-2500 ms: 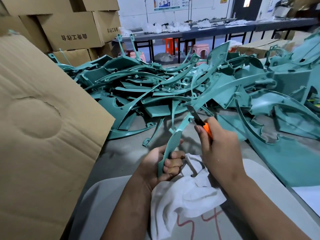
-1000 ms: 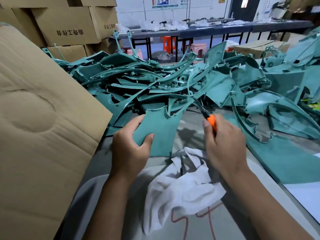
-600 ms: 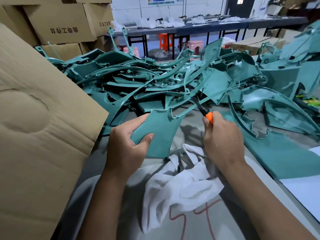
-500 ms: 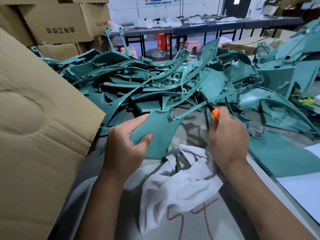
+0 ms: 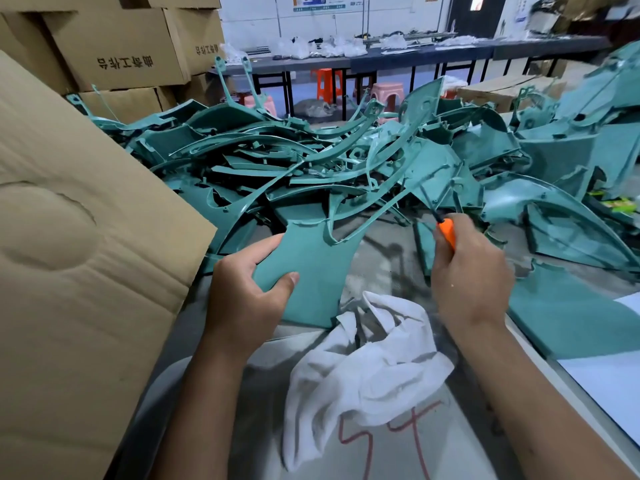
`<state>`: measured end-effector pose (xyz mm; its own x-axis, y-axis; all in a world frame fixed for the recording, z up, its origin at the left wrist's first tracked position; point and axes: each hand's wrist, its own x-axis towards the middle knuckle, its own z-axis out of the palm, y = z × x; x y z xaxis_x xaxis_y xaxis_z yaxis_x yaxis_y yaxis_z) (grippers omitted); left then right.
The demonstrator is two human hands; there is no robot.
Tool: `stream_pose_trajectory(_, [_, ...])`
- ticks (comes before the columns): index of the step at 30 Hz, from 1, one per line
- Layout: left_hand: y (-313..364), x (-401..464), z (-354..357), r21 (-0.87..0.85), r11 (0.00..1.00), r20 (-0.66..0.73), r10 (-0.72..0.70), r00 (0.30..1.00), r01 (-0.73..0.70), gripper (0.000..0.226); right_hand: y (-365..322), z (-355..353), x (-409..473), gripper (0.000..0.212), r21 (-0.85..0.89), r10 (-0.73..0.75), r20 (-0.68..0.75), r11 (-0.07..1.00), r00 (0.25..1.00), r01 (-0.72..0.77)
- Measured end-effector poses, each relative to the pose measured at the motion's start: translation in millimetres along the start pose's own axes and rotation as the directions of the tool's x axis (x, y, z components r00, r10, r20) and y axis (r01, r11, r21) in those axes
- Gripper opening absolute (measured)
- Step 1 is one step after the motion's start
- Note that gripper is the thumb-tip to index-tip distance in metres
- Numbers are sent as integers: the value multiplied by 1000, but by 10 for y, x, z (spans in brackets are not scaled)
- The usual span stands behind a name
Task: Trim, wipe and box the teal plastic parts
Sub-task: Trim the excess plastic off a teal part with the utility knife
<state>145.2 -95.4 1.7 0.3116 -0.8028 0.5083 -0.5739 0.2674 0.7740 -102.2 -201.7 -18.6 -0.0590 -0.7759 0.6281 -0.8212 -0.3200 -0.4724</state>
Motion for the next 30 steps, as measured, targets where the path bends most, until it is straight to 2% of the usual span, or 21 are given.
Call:
stream_pose_trajectory(4, [-7,-4,7,6,1000,0,15,1000,-15,55,-200,44,-117,37,106,-224,119,972,967,212])
stream_pose_trajectory(6, [5,-12,12,12,1000,-8,21,1000,-21,51,-259,102,-175,32,160,-312,195,945,930,284])
stream_pose_trajectory(10, [44,-9,1,-13,1000,-19,21,1000,-22,54,-253,125,-171,18,192,-364,225,926,904,325])
stream_pose_trajectory(13, [34,-8,-9,-36,999,-33,18,999,-20,56,-238,92,-134,13,137,-312,124,946,942,295])
stream_pose_trajectory(17, [-8,-26,-21,-60,998,-46,15,999,-18,55,-7,-18,51,25,120,-77,-59,989,995,84])
stream_pose_trajectory(19, [7,-21,-6,-57,998,-49,28,998,-31,54,83,-91,75,25,125,-24,-193,991,981,49])
stream_pose_trajectory(22, [22,-22,24,-74,996,-63,36,997,-41,49,81,-154,34,23,99,-48,-359,991,932,89])
stream_pose_trajectory(27, [44,-48,23,-35,999,-82,24,996,-27,47,15,-134,10,20,157,-61,-394,979,917,132])
stream_pose_trajectory(30, [41,-44,-4,46,998,-118,43,992,-38,46,2,-140,15,17,200,-56,-397,969,916,146])
